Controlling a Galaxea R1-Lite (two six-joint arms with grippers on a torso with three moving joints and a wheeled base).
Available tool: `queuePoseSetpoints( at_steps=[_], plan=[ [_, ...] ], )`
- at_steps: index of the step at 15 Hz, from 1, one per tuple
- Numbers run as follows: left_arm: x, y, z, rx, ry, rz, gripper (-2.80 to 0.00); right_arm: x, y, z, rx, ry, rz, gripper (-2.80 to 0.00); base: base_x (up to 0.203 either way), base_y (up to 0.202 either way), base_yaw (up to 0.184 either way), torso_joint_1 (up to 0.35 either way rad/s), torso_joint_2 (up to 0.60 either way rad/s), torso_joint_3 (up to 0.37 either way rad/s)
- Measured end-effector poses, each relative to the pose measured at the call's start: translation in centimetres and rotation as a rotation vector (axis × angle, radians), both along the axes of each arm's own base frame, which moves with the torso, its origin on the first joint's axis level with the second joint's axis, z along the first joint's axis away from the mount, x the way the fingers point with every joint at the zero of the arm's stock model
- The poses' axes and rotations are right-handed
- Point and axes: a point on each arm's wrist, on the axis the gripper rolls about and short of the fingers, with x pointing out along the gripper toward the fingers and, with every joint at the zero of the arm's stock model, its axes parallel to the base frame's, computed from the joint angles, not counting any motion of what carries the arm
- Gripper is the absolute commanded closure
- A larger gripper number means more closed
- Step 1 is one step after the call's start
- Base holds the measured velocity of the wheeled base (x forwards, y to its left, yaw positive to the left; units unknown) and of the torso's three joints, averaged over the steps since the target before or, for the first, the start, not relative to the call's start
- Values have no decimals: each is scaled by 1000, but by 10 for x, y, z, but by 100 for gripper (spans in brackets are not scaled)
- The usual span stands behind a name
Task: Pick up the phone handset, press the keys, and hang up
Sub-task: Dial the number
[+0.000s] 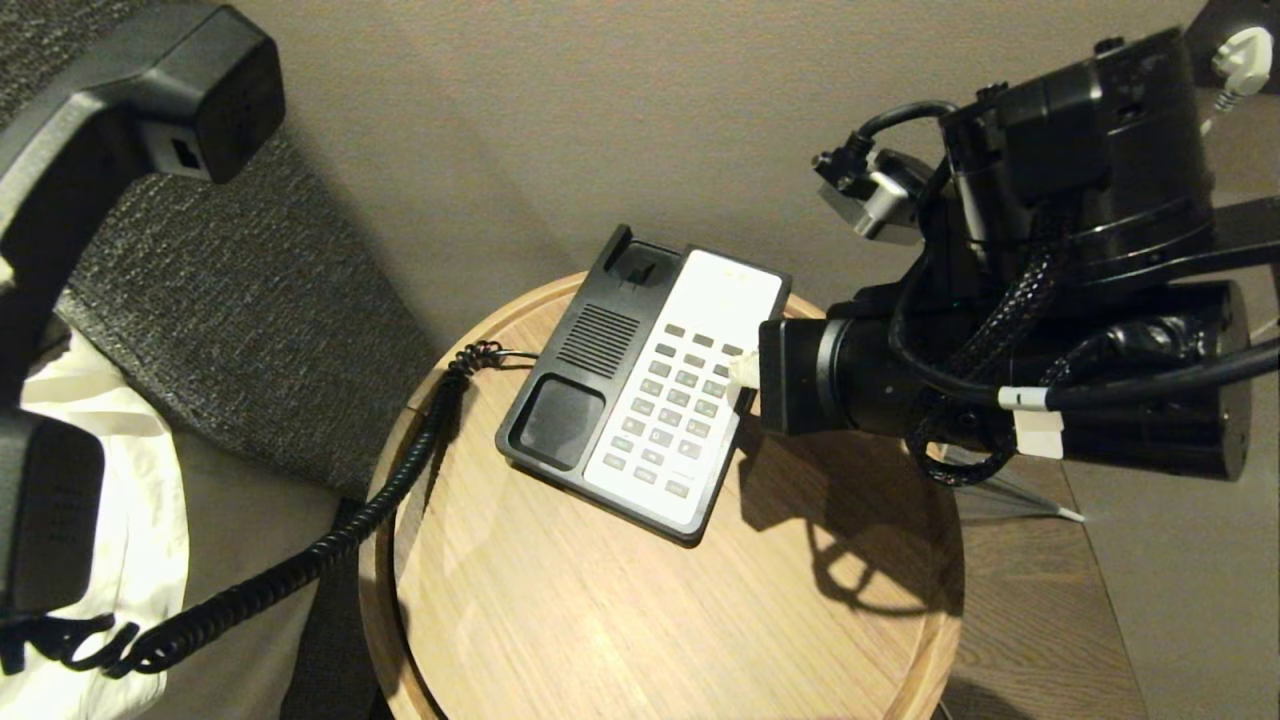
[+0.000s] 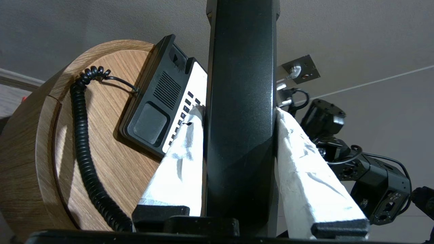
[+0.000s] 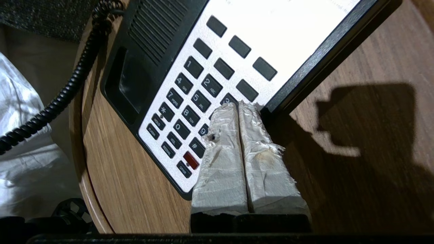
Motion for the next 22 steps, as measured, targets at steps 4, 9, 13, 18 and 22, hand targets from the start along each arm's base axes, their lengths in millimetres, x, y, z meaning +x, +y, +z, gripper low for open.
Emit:
queuePoseSetpoints(
  at_steps=[4,9,13,18,22],
  plan=[
    [0,0,0,-1,0,0,0,1,3,-3,-7,4,1,0,0,0,0,0,0,0],
    [0,0,0,-1,-1,0,0,4,6,-8,-13,19,-4,0,0,0,0,0,0,0],
    [0,0,0,-2,-2,0,0,7,10,-12,-16,23,-5,0,0,0,0,0,0,0],
    [-1,1,1,-4,-4,-1,0,9,13,-15,-18,25,-6,0,0,0,0,0,0,0],
    [-2,1,1,-6,-6,-1,0,10,14,-18,-28,25,-17,0,0,0,0,0,0,0]
  ],
)
